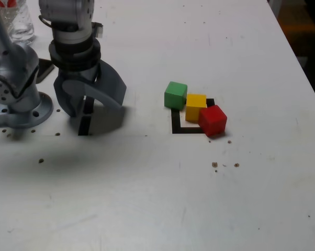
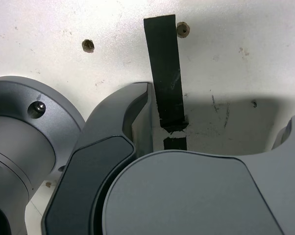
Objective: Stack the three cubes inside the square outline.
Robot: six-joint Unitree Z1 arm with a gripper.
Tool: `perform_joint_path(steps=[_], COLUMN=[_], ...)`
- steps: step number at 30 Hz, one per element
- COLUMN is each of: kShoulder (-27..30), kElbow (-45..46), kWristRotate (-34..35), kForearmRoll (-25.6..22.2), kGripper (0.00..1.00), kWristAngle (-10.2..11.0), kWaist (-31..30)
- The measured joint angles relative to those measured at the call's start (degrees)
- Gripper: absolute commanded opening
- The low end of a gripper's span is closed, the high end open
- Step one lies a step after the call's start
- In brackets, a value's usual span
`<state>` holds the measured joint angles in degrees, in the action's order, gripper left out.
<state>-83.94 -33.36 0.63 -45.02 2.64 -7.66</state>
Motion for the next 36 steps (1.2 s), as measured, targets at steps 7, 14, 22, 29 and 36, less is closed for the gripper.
perform_joint_path(steps=[7, 14, 22, 29, 36], kShoulder=[0.0, 0.0, 0.3, -0.1, -3.3], kElbow=[0.0, -0.4, -7.0, -17.6, -26.5], kWristRotate=[0.9, 0.9, 0.6, 1.5, 1.9], kForearmRoll=[1.2, 0.6, -7.9, -15.2, -18.7], kGripper=[0.99, 0.96, 0.95, 0.95, 0.95], kWristAngle=[0.2, 0.6, -1.2, -3.4, -6.6], kWaist=[0.0, 0.0, -0.5, -4.2, -6.0])
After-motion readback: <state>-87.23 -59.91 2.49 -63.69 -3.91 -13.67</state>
